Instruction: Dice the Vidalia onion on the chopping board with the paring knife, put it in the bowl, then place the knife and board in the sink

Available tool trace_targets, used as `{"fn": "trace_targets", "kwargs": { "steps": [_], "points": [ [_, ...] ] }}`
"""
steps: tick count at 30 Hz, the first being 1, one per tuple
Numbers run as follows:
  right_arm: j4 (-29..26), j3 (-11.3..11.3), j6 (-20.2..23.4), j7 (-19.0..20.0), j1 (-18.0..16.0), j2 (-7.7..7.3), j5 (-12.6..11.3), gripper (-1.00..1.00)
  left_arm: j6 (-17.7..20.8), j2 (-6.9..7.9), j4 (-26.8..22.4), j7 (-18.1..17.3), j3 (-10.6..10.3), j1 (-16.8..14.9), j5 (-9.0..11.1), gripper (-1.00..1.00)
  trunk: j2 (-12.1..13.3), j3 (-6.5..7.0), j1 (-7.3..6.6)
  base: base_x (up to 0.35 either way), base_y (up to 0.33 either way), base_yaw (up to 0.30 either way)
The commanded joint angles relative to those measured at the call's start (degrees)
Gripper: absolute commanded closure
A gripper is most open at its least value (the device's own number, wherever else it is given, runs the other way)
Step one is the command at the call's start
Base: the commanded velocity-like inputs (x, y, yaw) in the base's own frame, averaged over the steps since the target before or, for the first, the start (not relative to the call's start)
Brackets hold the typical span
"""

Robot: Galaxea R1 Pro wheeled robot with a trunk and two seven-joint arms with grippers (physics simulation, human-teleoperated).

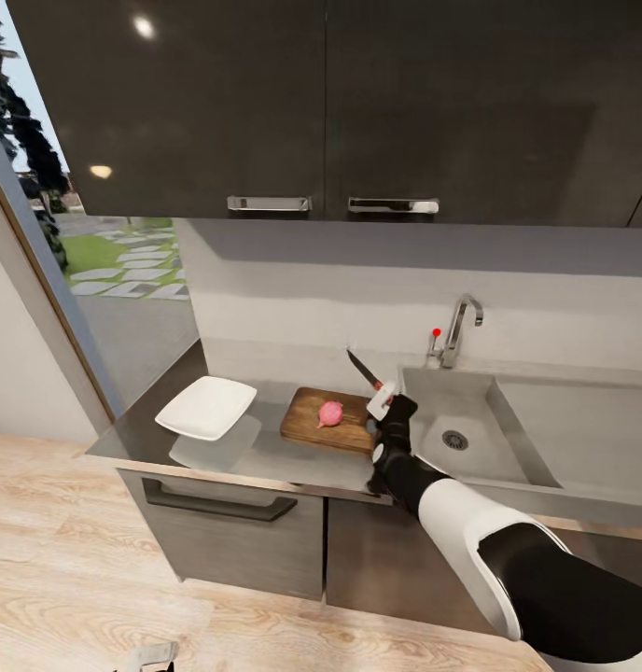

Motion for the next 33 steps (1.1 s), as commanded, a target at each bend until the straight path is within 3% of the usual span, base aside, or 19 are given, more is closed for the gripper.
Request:
{"fn": "trace_targets", "kwargs": {
  "steps": [1, 8, 33],
  "points": [
    [0.19, 0.21, 0.54, -0.14, -0.06, 0.02, 0.85, 1.0, -0.28, -0.03, 0.19, 0.06, -0.49, -0.08, 0.33, -1.0, -0.09, -0.1, 0.02, 0.0, 0.0, 0.0],
    [0.82, 0.66, 0.53, -0.09, -0.06, 0.02, 2.48, 1.0, -0.28, -0.01, 0.19, 0.06, -0.49, -0.08, 0.35, -1.0, -0.09, -0.1, 0.02, 0.0, 0.0, 0.0],
    [4.15, 0.75, -1.14, 1.44, 0.94, 0.02, 2.64, 1.0, -0.28, 0.06, 0.19, 0.06, -0.48, -0.08, 0.31, -1.0, -0.09, -0.1, 0.02, 0.077, 0.073, 0.0]
  ]
}}
